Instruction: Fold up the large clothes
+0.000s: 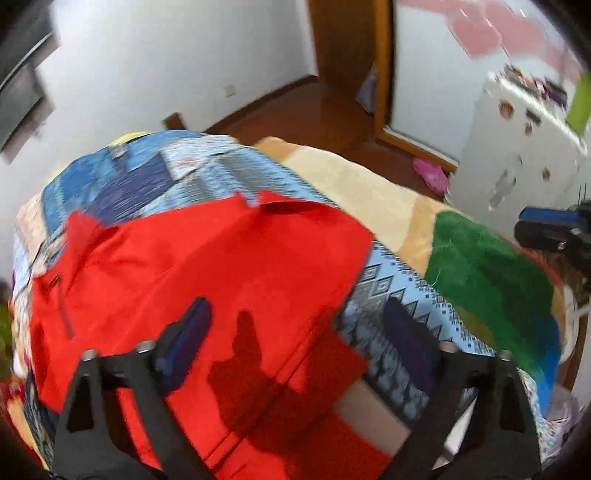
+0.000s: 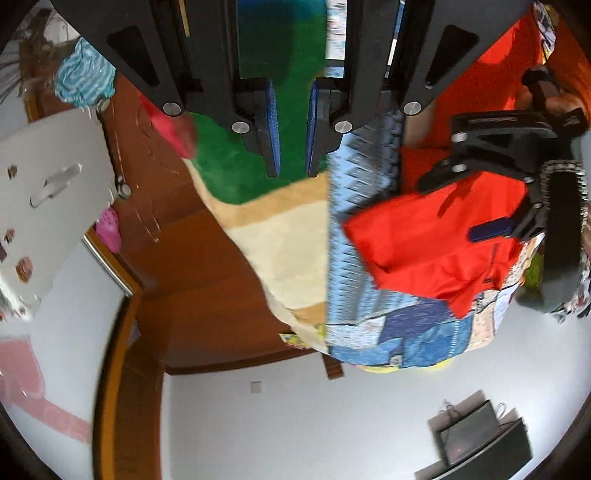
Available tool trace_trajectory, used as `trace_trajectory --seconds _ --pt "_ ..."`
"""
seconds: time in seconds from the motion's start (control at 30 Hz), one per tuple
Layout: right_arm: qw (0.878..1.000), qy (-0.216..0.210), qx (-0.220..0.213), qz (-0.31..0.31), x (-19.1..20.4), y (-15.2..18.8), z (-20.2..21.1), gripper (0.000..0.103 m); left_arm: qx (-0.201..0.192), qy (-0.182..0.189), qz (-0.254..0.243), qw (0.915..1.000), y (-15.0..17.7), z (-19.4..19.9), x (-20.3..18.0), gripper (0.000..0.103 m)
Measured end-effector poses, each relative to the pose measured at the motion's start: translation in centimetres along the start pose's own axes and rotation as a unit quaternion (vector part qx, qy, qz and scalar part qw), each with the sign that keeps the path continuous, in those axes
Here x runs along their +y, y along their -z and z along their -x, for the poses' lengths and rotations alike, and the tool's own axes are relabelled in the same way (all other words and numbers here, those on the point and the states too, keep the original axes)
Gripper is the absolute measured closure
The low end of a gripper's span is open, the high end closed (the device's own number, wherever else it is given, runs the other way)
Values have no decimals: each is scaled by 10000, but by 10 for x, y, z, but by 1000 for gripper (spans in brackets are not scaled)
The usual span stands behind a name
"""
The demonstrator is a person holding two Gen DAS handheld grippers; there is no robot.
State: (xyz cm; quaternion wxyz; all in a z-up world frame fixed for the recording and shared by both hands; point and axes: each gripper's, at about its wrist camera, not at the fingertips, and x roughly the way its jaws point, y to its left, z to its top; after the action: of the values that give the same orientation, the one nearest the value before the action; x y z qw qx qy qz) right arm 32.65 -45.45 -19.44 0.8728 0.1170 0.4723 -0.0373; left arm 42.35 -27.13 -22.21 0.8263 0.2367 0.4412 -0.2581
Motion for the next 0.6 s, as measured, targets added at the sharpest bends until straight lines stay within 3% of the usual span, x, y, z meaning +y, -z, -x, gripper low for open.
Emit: trace_trajectory --seconds 0.13,0.23,0.3,0.37,0.47,0.6 --pt "9998 -82 90 -146 -11 5 -9 93 392 4 -68 9992 -10 -39 -11 32" --pt "9997 -100 123 -186 -14 7 -14 94 349 110 70 9993 -15 -47 -6 38" --pt "9996 -132 164 -198 -12 8 -17 94 283 80 165 9994 -20 -48 -1 57" --pt "9995 -159 209 -197 -10 10 -19 94 269 -9 299 9992 -26 -48 7 94" --pt "9993 -245 234 -156 -3 10 -21 94 126 111 654 9977 -32 -35 27 96" --pt "9993 -319 185 -23 12 6 -18 94 -420 -61 952 9946 -36 12 59 97"
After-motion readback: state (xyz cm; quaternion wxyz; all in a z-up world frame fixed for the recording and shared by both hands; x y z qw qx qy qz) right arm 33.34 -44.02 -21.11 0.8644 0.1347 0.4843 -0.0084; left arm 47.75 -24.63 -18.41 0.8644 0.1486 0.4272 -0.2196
